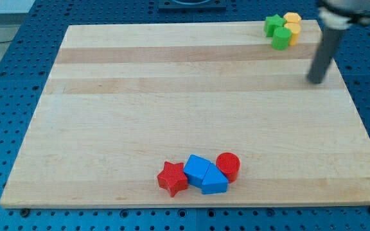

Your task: Place your arm at the top right corner

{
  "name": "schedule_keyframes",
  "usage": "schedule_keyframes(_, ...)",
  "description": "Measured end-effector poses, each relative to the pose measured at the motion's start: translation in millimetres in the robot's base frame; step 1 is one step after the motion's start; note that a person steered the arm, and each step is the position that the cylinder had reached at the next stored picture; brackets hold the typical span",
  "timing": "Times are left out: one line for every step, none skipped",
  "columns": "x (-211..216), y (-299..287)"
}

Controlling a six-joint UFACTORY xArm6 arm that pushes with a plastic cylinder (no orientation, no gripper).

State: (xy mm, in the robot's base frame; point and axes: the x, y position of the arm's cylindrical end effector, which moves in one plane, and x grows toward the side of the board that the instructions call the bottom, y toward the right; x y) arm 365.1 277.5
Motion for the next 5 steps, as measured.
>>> schedule_keyframes(-21, 68)
schedule_keyframes(-26, 68)
schedule_keyframes(-80, 68)
schedule_keyframes(-150, 68)
schedule_keyframes(-173, 54)
